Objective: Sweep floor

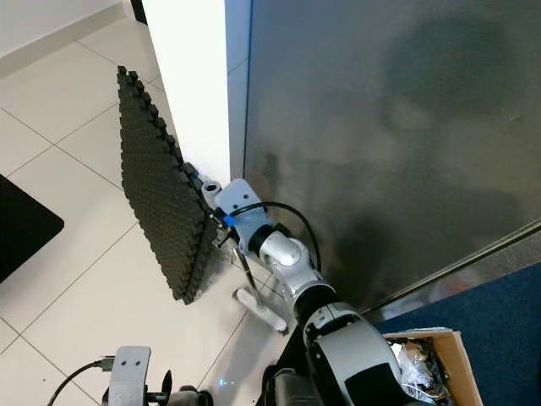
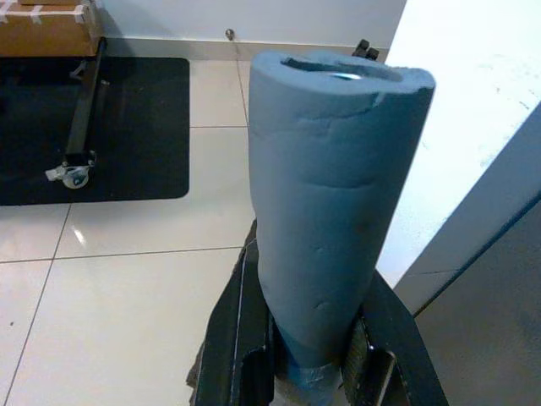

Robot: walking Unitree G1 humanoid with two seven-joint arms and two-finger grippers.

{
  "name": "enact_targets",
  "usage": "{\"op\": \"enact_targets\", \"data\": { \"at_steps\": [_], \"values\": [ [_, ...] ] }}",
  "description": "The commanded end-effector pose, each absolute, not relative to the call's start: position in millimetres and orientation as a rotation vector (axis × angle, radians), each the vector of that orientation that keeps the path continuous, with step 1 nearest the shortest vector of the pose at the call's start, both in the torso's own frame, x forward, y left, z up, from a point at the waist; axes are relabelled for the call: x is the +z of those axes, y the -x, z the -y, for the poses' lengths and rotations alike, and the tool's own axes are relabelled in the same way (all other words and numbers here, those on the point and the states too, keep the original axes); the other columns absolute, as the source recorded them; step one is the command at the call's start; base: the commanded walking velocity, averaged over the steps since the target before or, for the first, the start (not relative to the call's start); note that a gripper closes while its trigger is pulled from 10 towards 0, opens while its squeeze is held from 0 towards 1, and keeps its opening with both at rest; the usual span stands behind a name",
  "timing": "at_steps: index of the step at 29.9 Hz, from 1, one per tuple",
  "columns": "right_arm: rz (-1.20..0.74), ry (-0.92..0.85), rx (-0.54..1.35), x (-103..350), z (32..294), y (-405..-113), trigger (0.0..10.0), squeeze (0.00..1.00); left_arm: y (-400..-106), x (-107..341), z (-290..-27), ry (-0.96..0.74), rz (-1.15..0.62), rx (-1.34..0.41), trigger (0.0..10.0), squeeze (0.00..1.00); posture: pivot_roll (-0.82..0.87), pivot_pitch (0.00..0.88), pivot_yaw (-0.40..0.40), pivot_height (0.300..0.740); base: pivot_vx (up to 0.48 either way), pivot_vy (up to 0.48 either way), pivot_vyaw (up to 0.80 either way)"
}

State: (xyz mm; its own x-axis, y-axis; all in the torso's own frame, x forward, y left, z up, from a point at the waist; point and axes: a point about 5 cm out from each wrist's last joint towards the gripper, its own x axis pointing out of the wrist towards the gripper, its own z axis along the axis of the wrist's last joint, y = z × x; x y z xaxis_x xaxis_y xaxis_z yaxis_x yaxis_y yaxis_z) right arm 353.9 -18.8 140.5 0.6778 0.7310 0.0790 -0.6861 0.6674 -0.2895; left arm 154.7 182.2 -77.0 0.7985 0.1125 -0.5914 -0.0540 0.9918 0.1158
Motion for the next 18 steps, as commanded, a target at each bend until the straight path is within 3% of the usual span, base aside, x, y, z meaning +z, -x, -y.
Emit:
{"op": "enact_targets", "data": {
  "at_steps": [1, 10, 13, 14, 15, 17, 18],
  "values": [
    [0.17, 0.248, 0.814, 132, 19, -350, 10.0, 0.35, -71, -110, -165, -0.067, -0.955, 0.034, 10.0, 0.0, 0.07, 0.332, -0.165, 0.74, 0.0, 0.0, 0.0],
    [0.148, 0.231, 0.801, 127, 18, -348, 10.0, 0.38, -64, -111, -166, -0.067, -0.967, 0.037, 10.0, 0.0, 0.07, 0.343, -0.166, 0.74, 0.0, 0.0, 0.0],
    [0.141, 0.238, 0.769, 125, 20, -349, 10.0, 0.53, -61, -112, -166, -0.067, -0.973, 0.038, 10.0, 0.0, 0.07, 0.35, -0.165, 0.74, 0.0, 0.0, 0.0],
    [0.141, 0.238, 0.769, 125, 20, -349, 10.0, 0.53, -61, -112, -166, -0.067, -0.973, 0.038, 10.0, 0.0, 0.07, 0.35, -0.165, 0.74, 0.0, 0.0, 0.0],
    [0.142, 0.251, 0.747, 125, 21, -349, 10.0, 0.62, -61, -112, -165, -0.066, -0.975, 0.037, 10.0, 0.0, 0.07, 0.35, -0.164, 0.74, 0.0, 0.0, 0.0],
    [0.142, 0.251, 0.747, 125, 21, -349, 10.0, 0.62, -61, -112, -165, -0.066, -0.975, 0.037, 10.0, 0.0, 0.07, 0.35, -0.164, 0.74, 0.0, 0.0, 0.0],
    [0.146, 0.262, 0.727, 125, 23, -350, 10.0, 0.69, -61, -112, -165, -0.066, -0.975, 0.036, 10.0, 0.0, 0.07, 0.352, -0.165, 0.74, 0.0, 0.0, 0.0]
  ]
}}
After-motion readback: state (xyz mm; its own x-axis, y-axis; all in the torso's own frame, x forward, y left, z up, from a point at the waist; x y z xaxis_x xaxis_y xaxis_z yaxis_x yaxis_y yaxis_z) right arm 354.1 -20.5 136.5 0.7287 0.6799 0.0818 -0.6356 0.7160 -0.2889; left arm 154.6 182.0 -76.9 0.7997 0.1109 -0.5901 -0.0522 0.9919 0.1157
